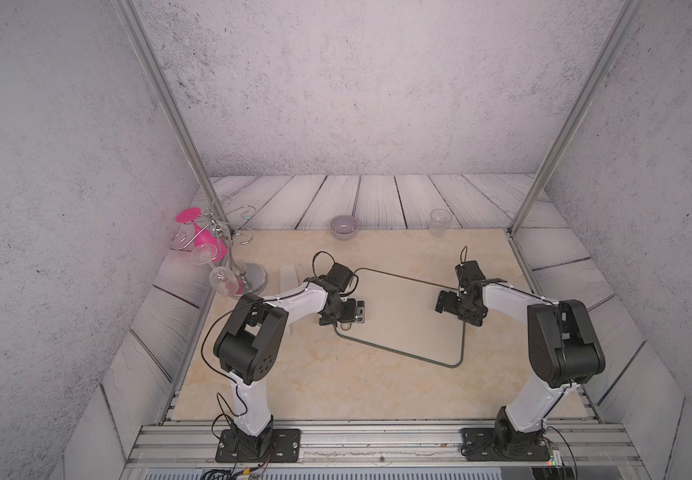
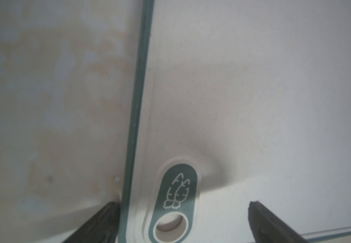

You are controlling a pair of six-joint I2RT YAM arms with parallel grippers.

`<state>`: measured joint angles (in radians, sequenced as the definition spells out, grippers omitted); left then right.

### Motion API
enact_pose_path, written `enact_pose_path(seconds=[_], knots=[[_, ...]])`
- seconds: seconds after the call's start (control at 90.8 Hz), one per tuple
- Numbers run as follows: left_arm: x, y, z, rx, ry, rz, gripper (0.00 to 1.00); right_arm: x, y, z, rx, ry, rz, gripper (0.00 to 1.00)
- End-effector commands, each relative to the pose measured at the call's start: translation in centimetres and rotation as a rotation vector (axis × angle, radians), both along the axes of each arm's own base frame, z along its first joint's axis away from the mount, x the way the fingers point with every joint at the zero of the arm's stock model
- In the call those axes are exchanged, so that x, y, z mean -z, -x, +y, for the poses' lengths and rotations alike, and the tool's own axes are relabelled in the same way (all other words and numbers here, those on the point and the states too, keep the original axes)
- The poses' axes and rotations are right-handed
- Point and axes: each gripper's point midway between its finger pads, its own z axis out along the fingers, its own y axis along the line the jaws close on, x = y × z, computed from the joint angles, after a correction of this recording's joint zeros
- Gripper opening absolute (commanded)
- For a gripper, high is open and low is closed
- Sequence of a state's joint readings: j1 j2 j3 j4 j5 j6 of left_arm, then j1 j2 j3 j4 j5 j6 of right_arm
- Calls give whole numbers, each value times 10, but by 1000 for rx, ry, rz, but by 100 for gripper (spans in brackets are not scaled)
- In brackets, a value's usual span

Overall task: Align the knife with the edge of the cutting board
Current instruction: Adjust the work surface at the center of the board.

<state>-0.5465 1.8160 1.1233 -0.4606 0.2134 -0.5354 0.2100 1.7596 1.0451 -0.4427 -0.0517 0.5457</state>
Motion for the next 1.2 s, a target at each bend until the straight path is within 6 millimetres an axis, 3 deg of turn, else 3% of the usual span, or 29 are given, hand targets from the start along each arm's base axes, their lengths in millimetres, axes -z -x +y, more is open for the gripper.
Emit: enact_pose_path(seconds=[0.0, 0.165, 0.363, 0.606, 0.892, 1.189], knots=[[-13, 28, -5, -31, 64, 18, 100, 17, 27, 60, -132, -136, 115, 99], [-15, 54, 19, -85, 31, 20, 100, 17, 32, 91, -198, -135, 120, 99], [-16, 69, 37, -119, 3, 7, 100, 19, 38, 107, -232, -123, 128, 99], [-15, 69, 41, -119, -23, 4, 100, 19, 44, 107, -222, -105, 128, 99], [-12, 54, 36, -88, -60, -6, 100, 22, 53, 102, -199, -100, 137, 99], [-8, 43, 29, -70, -67, -3, 100, 22, 46, 104, -197, -97, 132, 99]])
